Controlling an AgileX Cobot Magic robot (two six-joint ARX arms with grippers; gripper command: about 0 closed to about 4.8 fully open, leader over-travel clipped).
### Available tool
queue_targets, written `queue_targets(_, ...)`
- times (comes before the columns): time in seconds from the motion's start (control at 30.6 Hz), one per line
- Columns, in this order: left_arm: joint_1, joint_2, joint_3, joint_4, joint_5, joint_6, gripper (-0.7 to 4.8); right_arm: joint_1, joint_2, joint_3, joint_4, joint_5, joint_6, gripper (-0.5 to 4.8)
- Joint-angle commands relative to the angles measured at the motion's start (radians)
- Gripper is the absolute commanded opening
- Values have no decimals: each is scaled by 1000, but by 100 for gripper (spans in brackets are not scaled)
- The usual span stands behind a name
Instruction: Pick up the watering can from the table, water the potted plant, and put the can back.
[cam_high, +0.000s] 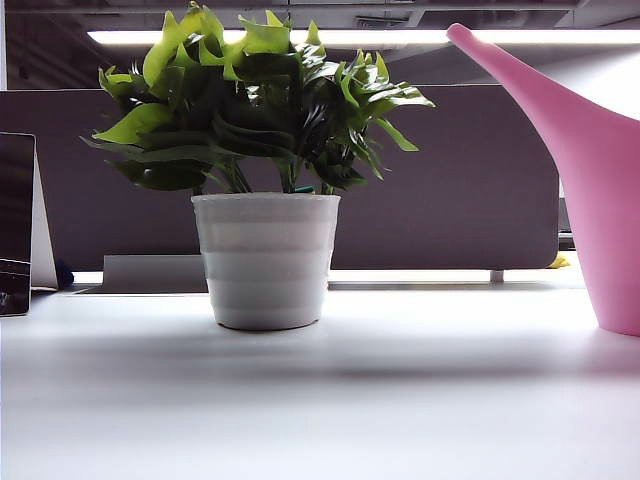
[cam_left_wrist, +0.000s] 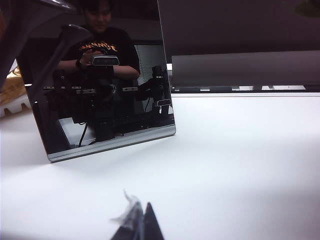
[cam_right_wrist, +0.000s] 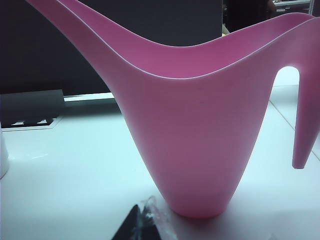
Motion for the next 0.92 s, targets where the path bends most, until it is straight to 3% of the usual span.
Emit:
queue_targets(0.03, 0, 1, 1, 13, 1, 0, -5, 0, -1, -4, 19, -2, -3, -6)
queue_targets(0.65, -9, 1, 1, 13, 1, 0, -5, 0, -1, -4, 19, -2, -3, -6)
queue_targets(0.92, -185, 1, 1, 13, -10, 0, -5, -1, -1, -4, 20, -2, -3, -6)
